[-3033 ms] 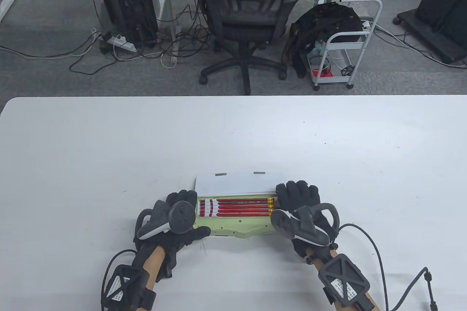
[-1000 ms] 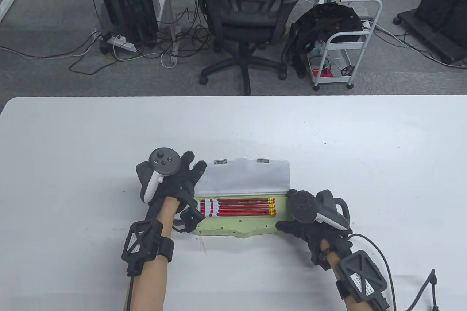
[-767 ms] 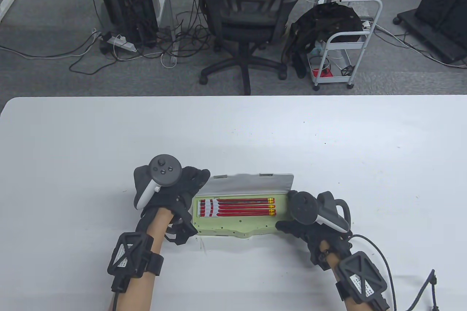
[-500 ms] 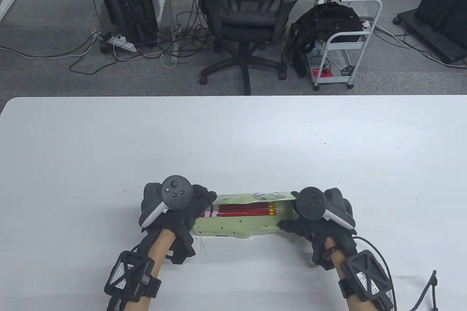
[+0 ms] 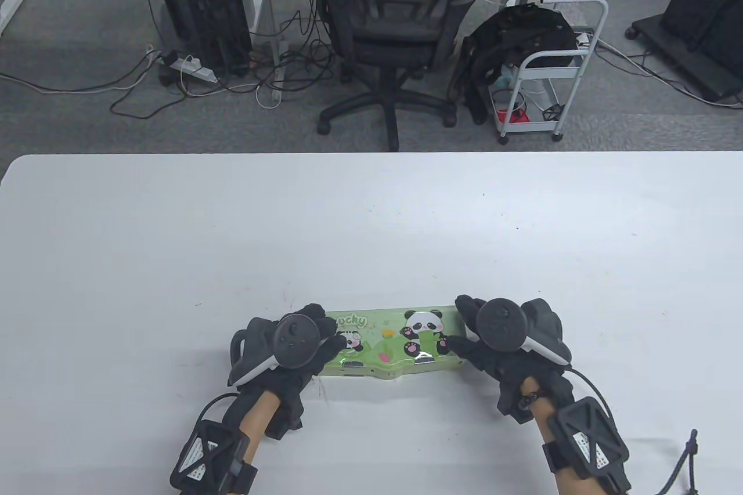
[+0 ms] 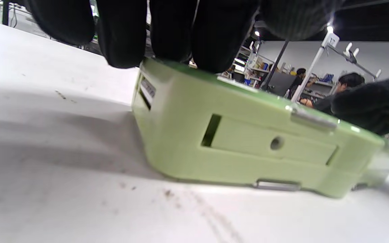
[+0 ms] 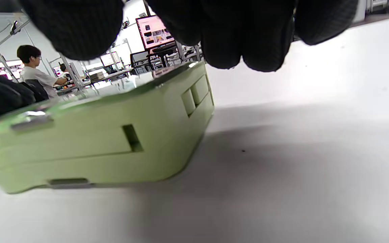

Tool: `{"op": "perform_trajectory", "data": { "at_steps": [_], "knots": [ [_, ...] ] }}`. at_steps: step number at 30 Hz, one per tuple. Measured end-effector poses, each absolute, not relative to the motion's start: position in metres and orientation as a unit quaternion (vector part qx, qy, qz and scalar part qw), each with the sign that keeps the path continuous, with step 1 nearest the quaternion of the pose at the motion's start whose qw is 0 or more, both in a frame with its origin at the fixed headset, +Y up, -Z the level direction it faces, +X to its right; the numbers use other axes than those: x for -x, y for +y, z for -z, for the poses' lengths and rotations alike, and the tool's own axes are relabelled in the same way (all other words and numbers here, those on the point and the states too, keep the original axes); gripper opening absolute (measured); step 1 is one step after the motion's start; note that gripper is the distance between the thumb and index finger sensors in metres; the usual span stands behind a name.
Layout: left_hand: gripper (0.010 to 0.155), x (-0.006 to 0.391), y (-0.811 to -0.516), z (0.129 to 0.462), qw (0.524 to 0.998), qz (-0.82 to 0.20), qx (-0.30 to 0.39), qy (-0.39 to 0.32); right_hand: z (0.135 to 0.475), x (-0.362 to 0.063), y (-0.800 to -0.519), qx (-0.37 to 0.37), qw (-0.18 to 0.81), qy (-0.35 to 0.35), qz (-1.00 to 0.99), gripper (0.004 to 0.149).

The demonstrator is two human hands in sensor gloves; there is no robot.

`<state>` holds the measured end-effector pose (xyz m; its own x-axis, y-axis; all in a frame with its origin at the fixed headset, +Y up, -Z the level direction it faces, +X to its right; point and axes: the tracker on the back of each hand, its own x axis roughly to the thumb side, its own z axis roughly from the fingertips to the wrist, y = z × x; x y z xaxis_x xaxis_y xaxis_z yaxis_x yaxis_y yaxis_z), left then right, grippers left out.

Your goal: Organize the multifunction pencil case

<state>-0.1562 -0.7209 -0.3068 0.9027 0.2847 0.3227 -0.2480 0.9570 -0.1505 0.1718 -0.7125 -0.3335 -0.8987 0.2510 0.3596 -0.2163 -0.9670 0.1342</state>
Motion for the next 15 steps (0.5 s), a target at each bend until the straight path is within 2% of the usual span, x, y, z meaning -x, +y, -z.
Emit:
{"op": "perform_trajectory", "data": {
  "at_steps": [4, 10, 15],
  "knots": [
    [0.06, 0.157, -0.723, 0.305, 0.972, -0.14, 0.053, -0.18, 0.329, -0.159, -0.719, -0.198, 0.068, 0.05, -0.977, 0.081],
    [0.06, 0.159, -0.724, 0.304, 0.971, -0.143, 0.045, -0.187, 0.328, -0.159, -0.719, -0.196, 0.07, 0.052, -0.977, 0.08],
    [0.066, 0.172, -0.721, 0.306, 0.974, -0.142, -0.008, -0.175, 0.33, -0.165, -0.713, -0.186, 0.065, 0.028, -0.98, 0.081]
  ]
}}
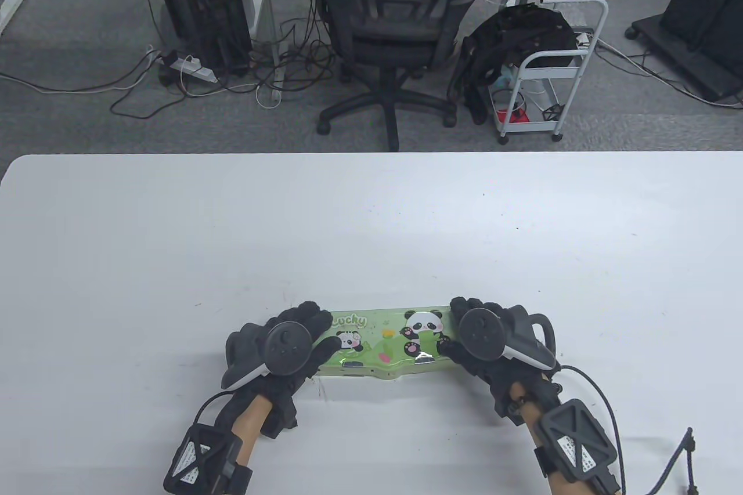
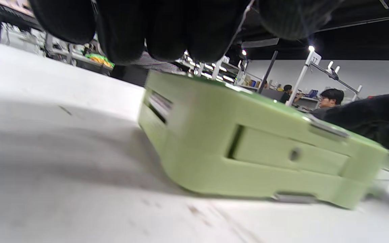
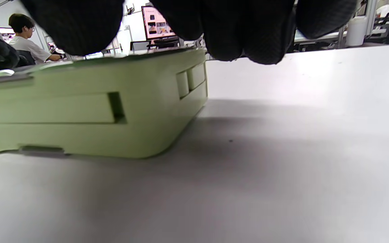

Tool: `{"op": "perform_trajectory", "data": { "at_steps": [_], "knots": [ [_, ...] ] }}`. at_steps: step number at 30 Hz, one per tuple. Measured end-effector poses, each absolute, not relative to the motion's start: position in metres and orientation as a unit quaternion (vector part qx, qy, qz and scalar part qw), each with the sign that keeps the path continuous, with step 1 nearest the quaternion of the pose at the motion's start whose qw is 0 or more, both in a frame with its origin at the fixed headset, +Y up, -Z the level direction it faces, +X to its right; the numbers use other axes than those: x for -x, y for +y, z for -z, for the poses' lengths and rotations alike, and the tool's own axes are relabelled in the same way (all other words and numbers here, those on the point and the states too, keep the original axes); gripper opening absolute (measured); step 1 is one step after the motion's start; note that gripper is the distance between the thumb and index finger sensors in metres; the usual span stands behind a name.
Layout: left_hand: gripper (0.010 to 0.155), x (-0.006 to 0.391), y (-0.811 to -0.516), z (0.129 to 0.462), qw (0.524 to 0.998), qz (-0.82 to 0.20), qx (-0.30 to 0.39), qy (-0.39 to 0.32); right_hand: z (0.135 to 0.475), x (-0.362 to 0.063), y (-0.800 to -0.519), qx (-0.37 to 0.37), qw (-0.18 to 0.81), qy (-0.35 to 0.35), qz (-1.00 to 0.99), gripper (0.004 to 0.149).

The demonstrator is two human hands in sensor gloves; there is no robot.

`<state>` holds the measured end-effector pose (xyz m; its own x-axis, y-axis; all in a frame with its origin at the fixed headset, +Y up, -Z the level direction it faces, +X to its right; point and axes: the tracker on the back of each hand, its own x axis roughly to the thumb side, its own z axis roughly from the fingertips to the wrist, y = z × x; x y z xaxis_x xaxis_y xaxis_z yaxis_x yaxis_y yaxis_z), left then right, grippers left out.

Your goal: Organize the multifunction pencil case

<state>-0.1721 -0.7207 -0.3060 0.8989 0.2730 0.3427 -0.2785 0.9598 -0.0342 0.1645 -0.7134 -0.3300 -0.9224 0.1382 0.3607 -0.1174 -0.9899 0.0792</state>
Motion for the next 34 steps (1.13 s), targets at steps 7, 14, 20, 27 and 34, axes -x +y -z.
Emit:
{"op": "perform_trajectory", "data": {
  "at_steps": [7, 14, 20, 27, 34],
  "knots": [
    [0.105, 0.201, -0.721, 0.31, 0.992, -0.031, -0.01, -0.124, 0.334, -0.195, -0.701, -0.145, 0.106, -0.006, -0.984, 0.089],
    [0.107, 0.202, -0.719, 0.308, 0.993, 0.001, -0.018, -0.12, 0.335, -0.214, -0.7, -0.123, 0.106, -0.014, -0.987, 0.098],
    [0.104, 0.197, -0.721, 0.308, 0.992, 0.023, -0.015, -0.123, 0.335, -0.214, -0.698, -0.12, 0.079, -0.018, -0.989, 0.097],
    [0.103, 0.196, -0.721, 0.308, 0.992, 0.027, -0.008, -0.124, 0.335, -0.21, -0.7, -0.123, 0.073, -0.005, -0.99, 0.096],
    [0.102, 0.196, -0.722, 0.308, 0.992, 0.03, -0.005, -0.124, 0.334, -0.209, -0.7, -0.126, 0.068, -0.005, -0.99, 0.095]
  ]
}}
